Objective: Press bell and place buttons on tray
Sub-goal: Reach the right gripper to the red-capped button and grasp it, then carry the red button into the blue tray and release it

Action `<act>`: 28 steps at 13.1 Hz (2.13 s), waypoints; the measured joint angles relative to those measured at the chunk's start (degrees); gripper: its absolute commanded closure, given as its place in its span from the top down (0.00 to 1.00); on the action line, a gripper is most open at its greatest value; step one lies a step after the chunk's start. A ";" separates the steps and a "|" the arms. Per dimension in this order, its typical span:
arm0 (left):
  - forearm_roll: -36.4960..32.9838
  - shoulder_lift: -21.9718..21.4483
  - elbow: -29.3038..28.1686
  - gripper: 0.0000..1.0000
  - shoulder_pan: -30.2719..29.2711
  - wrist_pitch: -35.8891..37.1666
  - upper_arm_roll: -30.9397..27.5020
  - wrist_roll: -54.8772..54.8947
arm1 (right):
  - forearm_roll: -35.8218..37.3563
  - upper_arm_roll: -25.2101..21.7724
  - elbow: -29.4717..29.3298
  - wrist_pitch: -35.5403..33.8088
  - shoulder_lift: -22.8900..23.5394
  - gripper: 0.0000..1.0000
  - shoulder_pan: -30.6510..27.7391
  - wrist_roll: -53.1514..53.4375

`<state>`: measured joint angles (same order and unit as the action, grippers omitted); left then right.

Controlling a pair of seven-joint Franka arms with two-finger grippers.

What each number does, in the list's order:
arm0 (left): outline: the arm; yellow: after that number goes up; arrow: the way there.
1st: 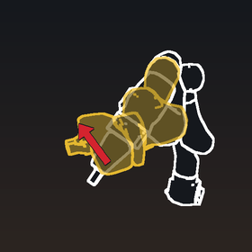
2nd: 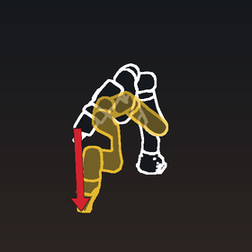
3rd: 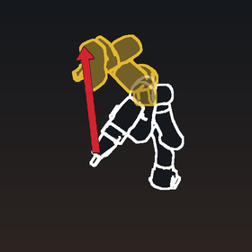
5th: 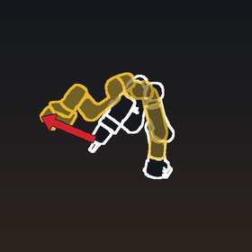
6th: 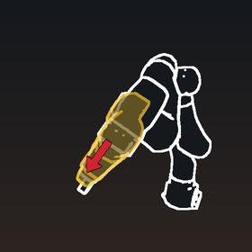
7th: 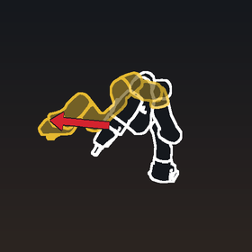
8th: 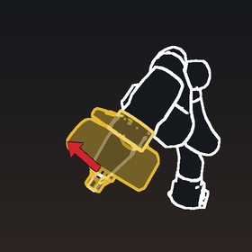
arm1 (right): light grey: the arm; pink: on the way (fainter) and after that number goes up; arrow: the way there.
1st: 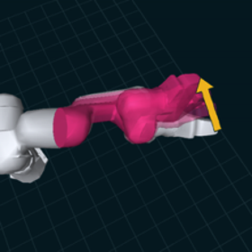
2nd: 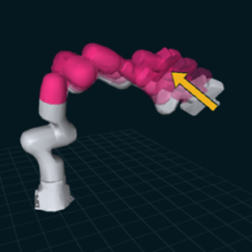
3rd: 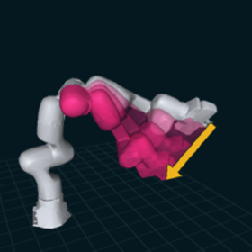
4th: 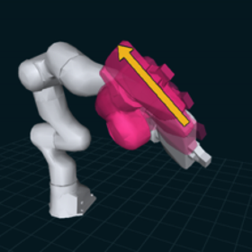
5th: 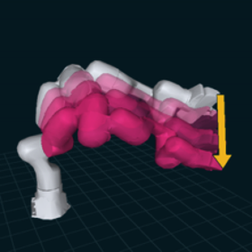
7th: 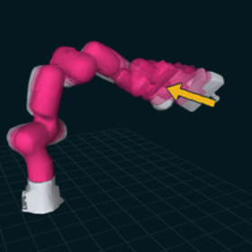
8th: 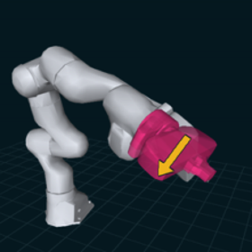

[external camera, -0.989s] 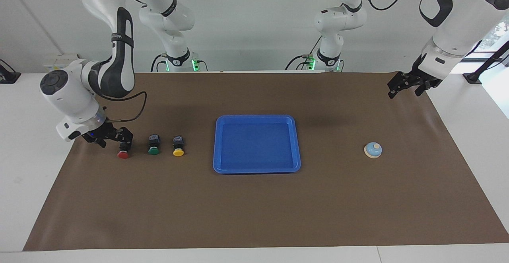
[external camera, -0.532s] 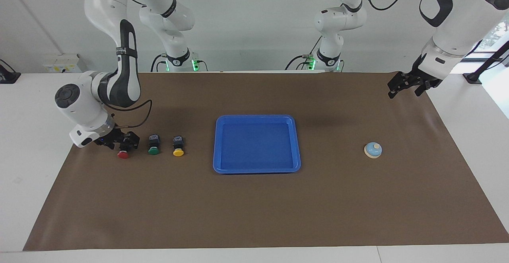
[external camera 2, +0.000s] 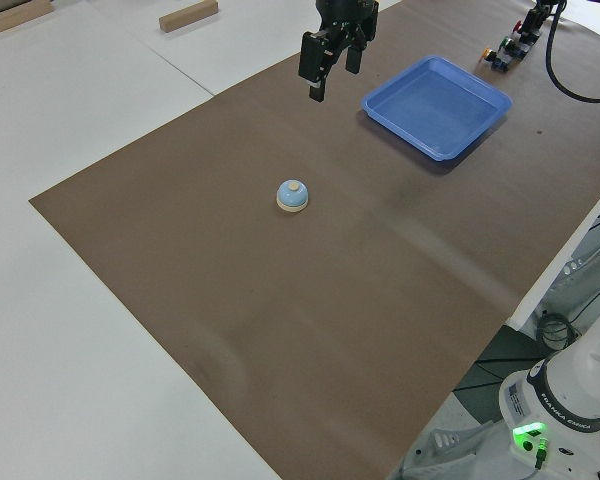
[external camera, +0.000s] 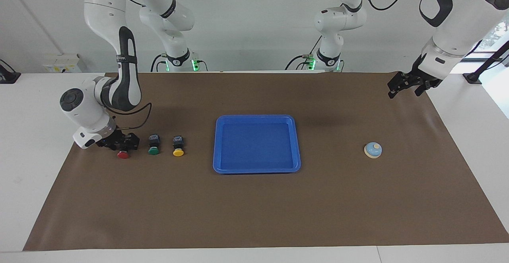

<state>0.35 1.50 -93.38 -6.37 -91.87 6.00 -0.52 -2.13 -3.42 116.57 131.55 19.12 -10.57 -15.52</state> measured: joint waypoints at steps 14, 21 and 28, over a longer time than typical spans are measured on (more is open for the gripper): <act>0.00 0.00 0.00 1.00 0.00 0.00 0.00 0.00 | -1.00 1.53 -18.28 -14.91 -1.70 0.00 20.08 29.35; 0.00 0.00 0.00 1.00 0.00 0.00 0.00 0.00 | -0.97 1.46 -19.38 -4.50 6.19 0.00 37.62 46.52; 0.00 0.00 0.00 1.00 0.00 0.00 0.00 0.00 | -0.97 1.04 -18.88 -3.27 8.44 1.00 38.06 47.42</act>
<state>0.35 1.50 -93.38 -6.37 -91.87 6.00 -0.52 -3.10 -2.38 97.69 128.28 27.55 27.49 31.89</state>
